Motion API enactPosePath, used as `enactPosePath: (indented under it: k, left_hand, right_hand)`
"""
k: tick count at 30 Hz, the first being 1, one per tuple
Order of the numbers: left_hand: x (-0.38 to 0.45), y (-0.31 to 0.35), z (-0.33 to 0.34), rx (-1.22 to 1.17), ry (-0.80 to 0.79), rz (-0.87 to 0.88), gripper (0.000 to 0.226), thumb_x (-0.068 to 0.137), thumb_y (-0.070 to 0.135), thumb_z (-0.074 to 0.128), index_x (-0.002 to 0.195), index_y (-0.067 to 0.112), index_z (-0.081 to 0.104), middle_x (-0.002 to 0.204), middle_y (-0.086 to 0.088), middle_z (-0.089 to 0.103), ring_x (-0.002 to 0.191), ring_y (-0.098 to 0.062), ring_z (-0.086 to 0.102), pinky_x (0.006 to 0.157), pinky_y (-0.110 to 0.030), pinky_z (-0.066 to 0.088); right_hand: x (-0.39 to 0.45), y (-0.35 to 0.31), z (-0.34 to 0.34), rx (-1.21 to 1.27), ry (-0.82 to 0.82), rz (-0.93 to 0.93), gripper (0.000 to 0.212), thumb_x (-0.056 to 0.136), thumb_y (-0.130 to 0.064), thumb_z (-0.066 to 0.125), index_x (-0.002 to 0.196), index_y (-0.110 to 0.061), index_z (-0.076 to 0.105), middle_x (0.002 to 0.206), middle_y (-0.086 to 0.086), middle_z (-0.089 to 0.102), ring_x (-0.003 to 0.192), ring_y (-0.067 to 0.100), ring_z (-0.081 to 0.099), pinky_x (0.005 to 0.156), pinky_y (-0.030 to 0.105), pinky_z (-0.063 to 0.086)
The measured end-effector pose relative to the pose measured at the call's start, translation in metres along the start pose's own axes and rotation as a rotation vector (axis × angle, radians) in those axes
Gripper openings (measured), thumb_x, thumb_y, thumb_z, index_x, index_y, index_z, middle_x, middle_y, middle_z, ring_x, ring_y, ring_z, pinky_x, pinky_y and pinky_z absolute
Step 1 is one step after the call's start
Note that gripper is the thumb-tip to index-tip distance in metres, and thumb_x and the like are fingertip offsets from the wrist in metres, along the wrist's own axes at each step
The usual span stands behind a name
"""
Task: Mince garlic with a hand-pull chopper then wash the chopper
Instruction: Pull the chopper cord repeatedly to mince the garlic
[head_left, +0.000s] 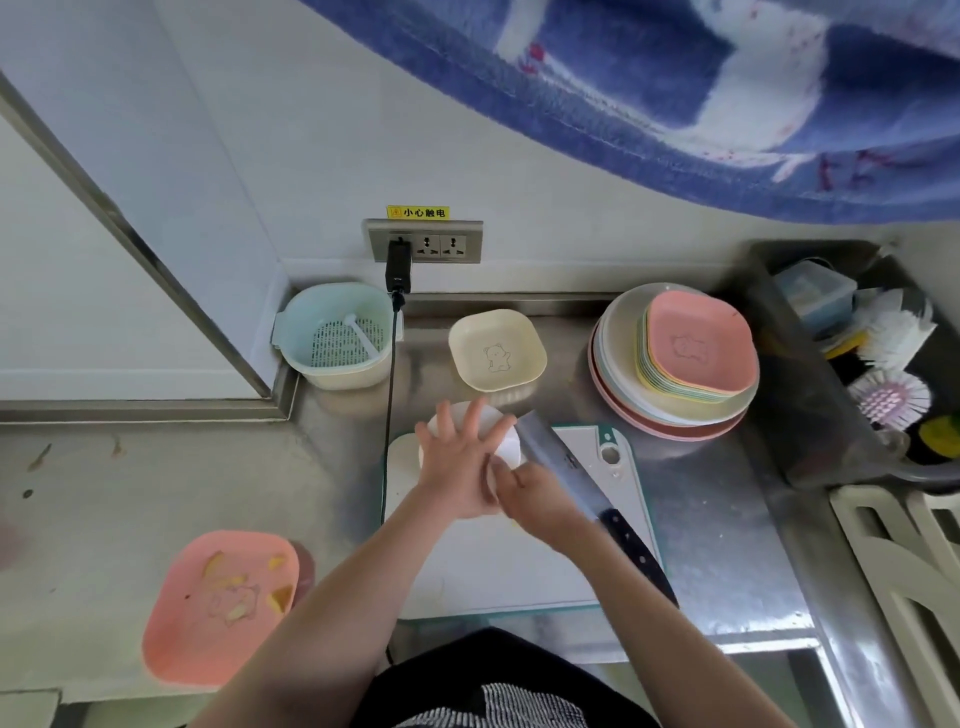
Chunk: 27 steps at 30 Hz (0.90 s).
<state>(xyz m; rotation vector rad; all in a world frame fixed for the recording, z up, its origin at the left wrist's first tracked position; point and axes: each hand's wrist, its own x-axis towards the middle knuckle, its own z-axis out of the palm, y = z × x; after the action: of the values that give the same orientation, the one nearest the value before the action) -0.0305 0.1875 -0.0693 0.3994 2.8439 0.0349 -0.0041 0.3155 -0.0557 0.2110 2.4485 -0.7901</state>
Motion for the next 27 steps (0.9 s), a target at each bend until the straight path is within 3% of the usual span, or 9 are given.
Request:
enactPosePath:
  k: [2, 6, 8, 10, 14, 15, 22, 24, 27]
  left_hand:
    - [-0.002, -0.001, 0.000, -0.021, -0.004, -0.015, 0.104, 0.059, 0.049, 0.073, 0.143, 0.044, 0.011, 0.151, 0.001, -0.001, 0.133, -0.045, 0.009, 0.100, -0.056, 0.028]
    - [-0.002, -0.004, -0.002, -0.028, -0.033, -0.033, 0.108, 0.056, 0.046, 0.076, 0.142, 0.043, 0.011, 0.150, 0.001, 0.002, 0.132, -0.043, 0.009, 0.101, -0.057, 0.027]
    - [-0.001, -0.004, -0.001, -0.043, -0.034, -0.054, 0.108, 0.056, 0.047, 0.076, 0.142, 0.043, 0.011, 0.150, 0.001, 0.001, 0.132, -0.044, 0.010, 0.102, -0.057, 0.027]
    - [0.000, -0.001, -0.002, -0.009, -0.021, -0.032, 0.107, 0.056, 0.045, 0.076, 0.142, 0.043, 0.011, 0.150, 0.001, 0.001, 0.131, -0.044, 0.010, 0.101, -0.056, 0.027]
    - [-0.001, 0.000, 0.002, -0.005, 0.011, -0.017, 0.101, 0.061, 0.048, 0.070, 0.143, 0.043, 0.011, 0.151, 0.000, 0.000, 0.133, -0.046, 0.010, 0.099, -0.054, 0.029]
    - [-0.002, 0.000, 0.002, -0.016, 0.012, -0.021, 0.101, 0.061, 0.047, 0.070, 0.143, 0.044, 0.011, 0.151, 0.000, 0.000, 0.133, -0.046, 0.010, 0.099, -0.054, 0.029]
    - [0.001, 0.001, -0.002, -0.045, -0.025, -0.037, 0.108, 0.053, 0.047, 0.077, 0.141, 0.044, 0.012, 0.150, 0.001, 0.003, 0.131, -0.044, 0.012, 0.101, -0.056, 0.028]
    - [0.002, 0.003, -0.002, -0.006, -0.021, -0.014, 0.108, 0.055, 0.047, 0.076, 0.142, 0.044, 0.012, 0.150, 0.001, 0.002, 0.131, -0.045, 0.011, 0.100, -0.055, 0.027]
    - [0.002, 0.004, 0.001, 0.007, -0.015, -0.010, 0.102, 0.062, 0.051, 0.070, 0.143, 0.044, 0.009, 0.152, -0.001, -0.001, 0.132, -0.047, 0.009, 0.099, -0.053, 0.029]
  right_hand:
    - [0.005, 0.002, 0.004, -0.056, 0.003, -0.059, 0.053, 0.102, -0.040, 0.027, 0.087, -0.006, 0.064, 0.085, 0.017, 0.064, 0.078, 0.028, 0.059, 0.071, 0.034, 0.044]
    - [0.009, 0.072, -0.035, -0.135, 0.175, 0.297, 0.061, 0.100, -0.045, 0.022, 0.102, -0.002, 0.065, 0.103, 0.020, 0.067, 0.099, 0.035, 0.062, 0.083, 0.036, 0.047]
    - [-0.001, 0.085, -0.045, -0.183, 0.228, 0.392, 0.060, 0.101, -0.045, 0.021, 0.106, -0.003, 0.063, 0.107, 0.019, 0.066, 0.098, 0.035, 0.061, 0.081, 0.035, 0.048]
    - [-0.003, 0.067, -0.038, -0.163, 0.246, 0.289, 0.056, 0.102, -0.041, 0.022, 0.107, -0.003, 0.063, 0.108, 0.021, 0.065, 0.099, 0.036, 0.061, 0.083, 0.037, 0.048]
    - [-0.005, -0.004, 0.003, -0.015, -0.021, -0.036, 0.047, 0.102, -0.036, 0.031, 0.090, -0.004, 0.062, 0.093, 0.023, 0.064, 0.090, 0.036, 0.061, 0.073, 0.034, 0.043]
    - [-0.004, -0.005, 0.006, -0.043, -0.003, -0.054, 0.050, 0.102, -0.039, 0.030, 0.088, -0.004, 0.063, 0.091, 0.022, 0.063, 0.090, 0.035, 0.060, 0.072, 0.033, 0.042]
    - [-0.003, 0.082, -0.043, -0.152, 0.259, 0.406, 0.058, 0.101, -0.044, 0.021, 0.111, -0.005, 0.062, 0.112, 0.020, 0.064, 0.104, 0.036, 0.060, 0.083, 0.036, 0.046]
    - [-0.002, 0.061, -0.035, -0.136, 0.234, 0.299, 0.056, 0.102, -0.042, 0.022, 0.109, -0.004, 0.062, 0.110, 0.021, 0.064, 0.102, 0.036, 0.060, 0.081, 0.035, 0.045]
    - [-0.002, 0.003, -0.002, -0.093, 0.001, -0.019, 0.047, 0.102, -0.037, 0.028, 0.089, -0.006, 0.060, 0.096, 0.020, 0.064, 0.092, 0.035, 0.060, 0.075, 0.034, 0.044]
